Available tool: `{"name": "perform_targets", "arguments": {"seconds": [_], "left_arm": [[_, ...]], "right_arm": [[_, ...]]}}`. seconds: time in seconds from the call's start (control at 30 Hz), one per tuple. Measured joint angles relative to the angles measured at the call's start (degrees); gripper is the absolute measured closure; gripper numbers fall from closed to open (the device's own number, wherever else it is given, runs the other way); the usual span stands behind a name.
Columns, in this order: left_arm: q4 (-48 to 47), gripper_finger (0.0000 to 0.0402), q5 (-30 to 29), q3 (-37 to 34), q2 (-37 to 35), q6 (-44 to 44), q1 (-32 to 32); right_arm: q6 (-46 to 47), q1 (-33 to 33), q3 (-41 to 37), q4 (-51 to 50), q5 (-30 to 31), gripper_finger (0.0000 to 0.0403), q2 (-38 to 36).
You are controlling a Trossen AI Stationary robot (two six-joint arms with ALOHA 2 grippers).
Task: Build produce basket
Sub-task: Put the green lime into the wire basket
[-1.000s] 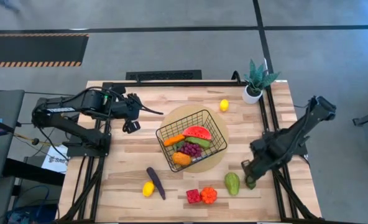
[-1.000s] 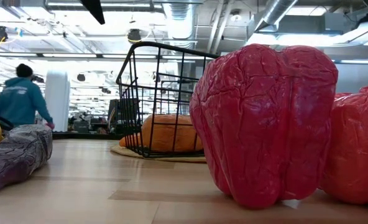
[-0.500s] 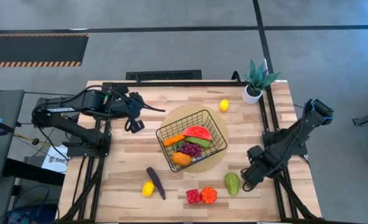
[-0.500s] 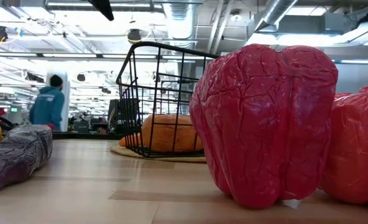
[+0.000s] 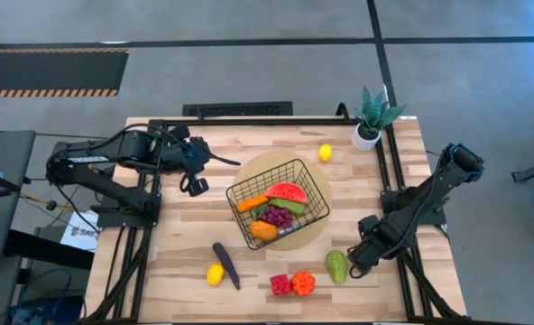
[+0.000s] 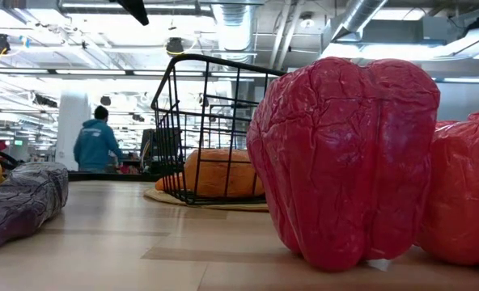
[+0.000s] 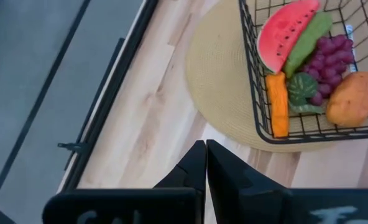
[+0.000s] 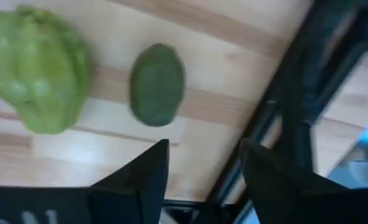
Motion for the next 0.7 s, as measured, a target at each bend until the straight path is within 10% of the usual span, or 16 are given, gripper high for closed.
{"name": "perform_targets", "arguments": {"seconds": [0.7], "left_arm": [[-0.1, 0.0401, 1.0, 0.0, 0.0, 2.2, 0.0]], "right_arm": [[3.9, 0.4, -6.4, 13.8, 0.0, 0.0175, 0.0]]}}
